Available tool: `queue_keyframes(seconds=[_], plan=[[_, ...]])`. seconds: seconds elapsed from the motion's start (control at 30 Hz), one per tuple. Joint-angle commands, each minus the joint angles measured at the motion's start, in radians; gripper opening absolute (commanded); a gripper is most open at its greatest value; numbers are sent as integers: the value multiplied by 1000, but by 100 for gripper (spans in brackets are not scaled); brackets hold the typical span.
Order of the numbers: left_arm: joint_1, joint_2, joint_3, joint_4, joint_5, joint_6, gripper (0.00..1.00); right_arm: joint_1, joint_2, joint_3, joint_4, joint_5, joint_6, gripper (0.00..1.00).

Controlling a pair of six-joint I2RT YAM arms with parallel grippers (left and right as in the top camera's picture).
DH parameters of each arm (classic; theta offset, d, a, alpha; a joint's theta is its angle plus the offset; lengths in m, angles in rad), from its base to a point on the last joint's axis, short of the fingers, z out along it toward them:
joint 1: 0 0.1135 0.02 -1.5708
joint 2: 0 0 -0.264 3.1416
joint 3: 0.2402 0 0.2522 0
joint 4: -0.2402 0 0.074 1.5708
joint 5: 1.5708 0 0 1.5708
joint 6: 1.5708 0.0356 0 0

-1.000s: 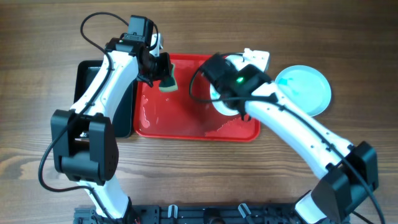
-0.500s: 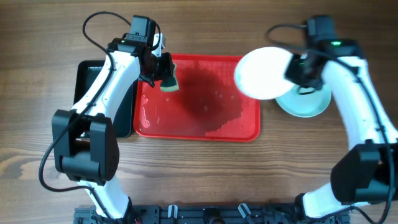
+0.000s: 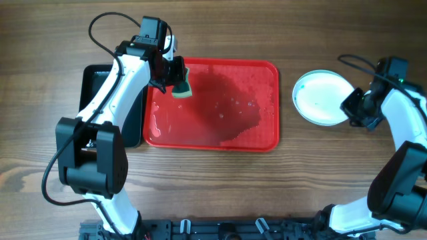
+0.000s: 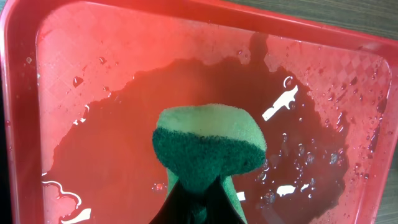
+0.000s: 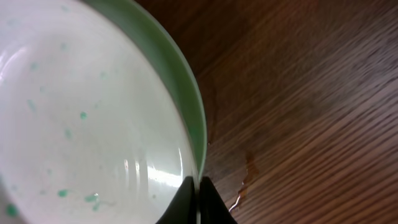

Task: Clean dirty plates on tray and stack at the side
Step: 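Move the sponge left and release it into the black tray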

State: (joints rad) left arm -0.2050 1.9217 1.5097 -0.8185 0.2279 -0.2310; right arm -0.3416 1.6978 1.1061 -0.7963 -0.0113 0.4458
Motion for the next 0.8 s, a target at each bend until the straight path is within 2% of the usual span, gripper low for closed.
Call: queue_keyframes(seconds=[0.0, 0.03, 0.07, 0.23, 0.37, 0.43, 0.5, 0.63, 0.77], plan=[[0, 10, -7, 6, -13, -13, 4, 5, -3, -51, 56, -14, 8, 41], [0, 10, -7, 6, -13, -13, 4, 5, -2, -52, 62, -14, 3, 52], [2, 10, -5, 6, -13, -12, 4, 5, -2, -51, 72, -15, -6, 57], [39, -26, 74, -110, -28, -8, 4, 9, -26, 59, 1, -129, -108, 59], [114, -109, 132, -284, -140, 45, 4, 78, -99, 195, -104, -182, -162, 60], [150, -128, 132, -336, -214, 46, 4, 131, -131, 206, -105, -187, -171, 62], [182, -128, 131, -372, -249, 106, 4, 183, -140, 206, -99, -208, -184, 66], [248, -92, 103, -354, -261, 309, 4, 337, -129, 205, -99, -214, -184, 67], [294, -68, 34, -216, -258, 328, 4, 452, -129, 205, -59, -214, -183, 68]])
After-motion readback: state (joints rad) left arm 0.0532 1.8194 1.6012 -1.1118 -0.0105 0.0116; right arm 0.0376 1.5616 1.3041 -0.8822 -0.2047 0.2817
